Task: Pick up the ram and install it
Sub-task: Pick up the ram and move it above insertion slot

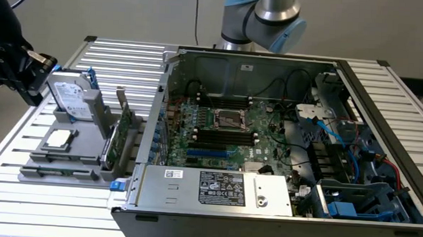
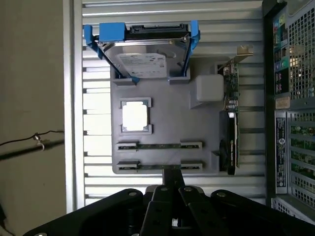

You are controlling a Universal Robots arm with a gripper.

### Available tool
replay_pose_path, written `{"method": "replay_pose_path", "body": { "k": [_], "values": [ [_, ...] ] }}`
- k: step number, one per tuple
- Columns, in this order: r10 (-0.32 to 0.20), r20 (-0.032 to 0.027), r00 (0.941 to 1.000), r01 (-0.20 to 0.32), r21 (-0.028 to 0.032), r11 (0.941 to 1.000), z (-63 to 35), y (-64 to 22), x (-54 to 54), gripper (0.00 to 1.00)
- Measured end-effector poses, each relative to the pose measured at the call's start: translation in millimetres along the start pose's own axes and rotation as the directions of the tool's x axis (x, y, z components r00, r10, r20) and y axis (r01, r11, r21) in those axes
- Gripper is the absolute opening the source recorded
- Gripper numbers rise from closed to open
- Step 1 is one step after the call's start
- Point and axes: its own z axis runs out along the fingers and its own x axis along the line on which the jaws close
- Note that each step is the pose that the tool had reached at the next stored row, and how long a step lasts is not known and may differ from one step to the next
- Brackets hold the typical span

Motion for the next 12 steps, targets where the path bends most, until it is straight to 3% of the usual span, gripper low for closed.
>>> {"method": "replay_pose_path", "body": {
  "k": [5, 12],
  "values": [
    [-0.091, -0.0073, 0.9959, 0.091, 0.0034, 0.9959, 2.4, -0.2, -0.1, 0.11],
    [-0.202, -0.0162, 0.9793, 0.202, 0.0064, 0.9794, 4.9, -0.7, 1.2, 0.11]
  ]
}}
